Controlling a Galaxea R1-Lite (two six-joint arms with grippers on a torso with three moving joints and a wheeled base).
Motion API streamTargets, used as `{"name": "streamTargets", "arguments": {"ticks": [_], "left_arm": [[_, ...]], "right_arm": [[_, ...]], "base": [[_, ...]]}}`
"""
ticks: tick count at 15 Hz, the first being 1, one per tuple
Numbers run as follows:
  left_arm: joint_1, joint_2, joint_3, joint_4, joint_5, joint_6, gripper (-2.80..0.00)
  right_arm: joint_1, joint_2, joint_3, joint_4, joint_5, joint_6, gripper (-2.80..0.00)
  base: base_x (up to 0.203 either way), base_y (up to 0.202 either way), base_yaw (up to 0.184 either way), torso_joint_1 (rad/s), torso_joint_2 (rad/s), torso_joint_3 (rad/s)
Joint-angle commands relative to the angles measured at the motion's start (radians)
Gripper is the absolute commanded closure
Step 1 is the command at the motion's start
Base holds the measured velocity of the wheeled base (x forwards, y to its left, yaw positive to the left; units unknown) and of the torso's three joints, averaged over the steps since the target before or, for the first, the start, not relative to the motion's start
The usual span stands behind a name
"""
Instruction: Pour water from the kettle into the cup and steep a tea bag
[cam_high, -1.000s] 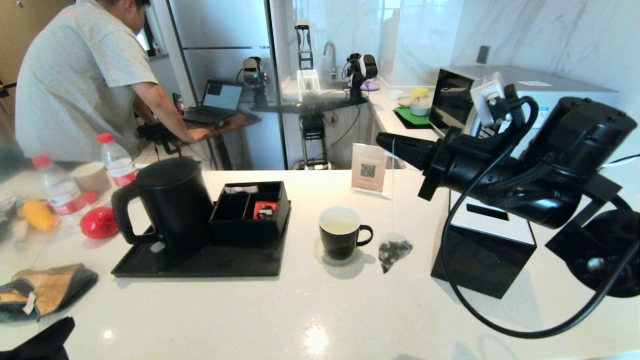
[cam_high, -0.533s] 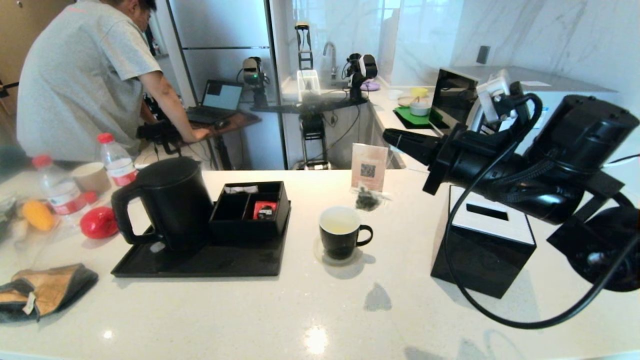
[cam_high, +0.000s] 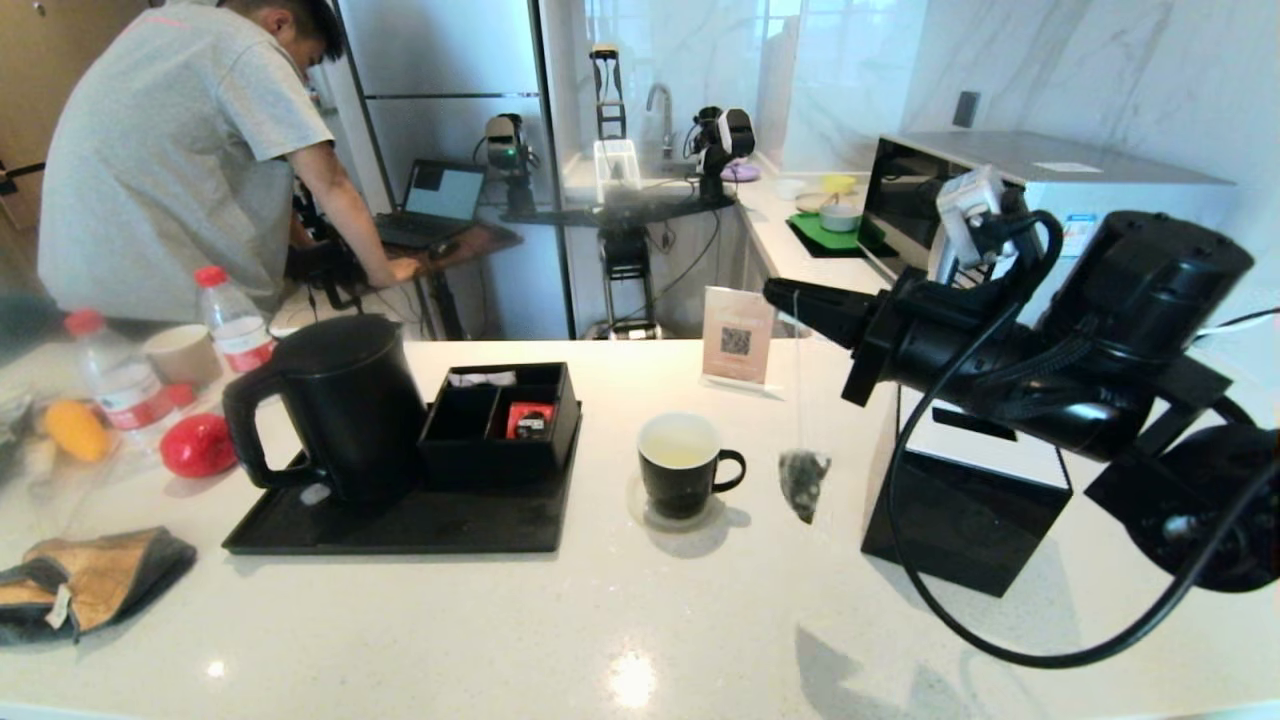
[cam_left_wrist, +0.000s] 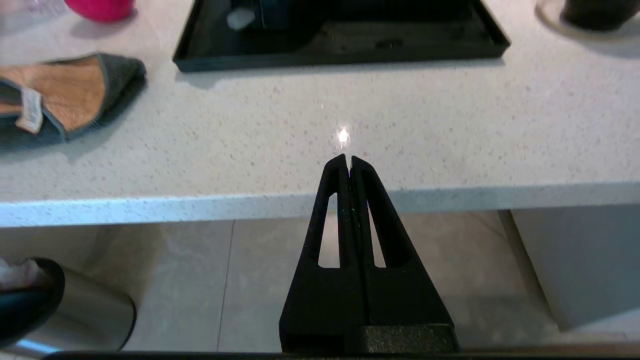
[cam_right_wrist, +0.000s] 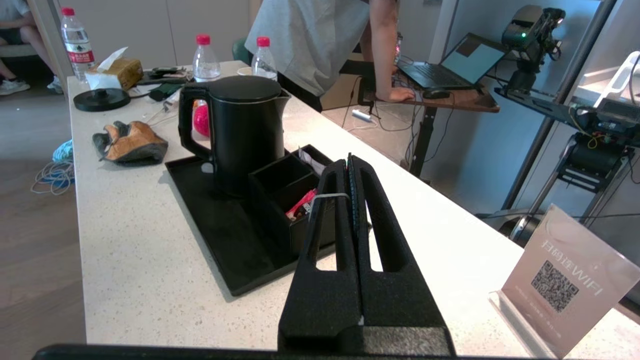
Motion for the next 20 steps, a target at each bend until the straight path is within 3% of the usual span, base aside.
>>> {"name": "streamTargets", "arguments": {"ticks": [1,3,15,20], "left_arm": [[0.010,-0.116,0.000,0.001,0.000,0.001,0.00],[0.013,-0.191,0.000,0.001,0.000,0.011,0.00],[0.014,-0.193,0.000,0.002,0.000,0.012,0.00],[0.014,-0.193,0.000,0.002,0.000,0.012,0.00]], "right_arm": [[0.001,0.021,-0.010,-0.007,0.003,-0.001,0.00],[0.001,0.030,-0.019,-0.005,0.003,-0.001,0.00],[0.001,0.031,-0.038,0.002,0.004,0.005,0.00],[0.003,0.125,-0.152,0.011,0.005,0.006,0.00]], "base": [[0.000,0.000,0.000,0.000,0.00,0.000],[0.000,0.000,0.000,0.000,0.00,0.000],[0.000,0.000,0.000,0.000,0.00,0.000],[0.000,0.000,0.000,0.000,0.00,0.000]]}}
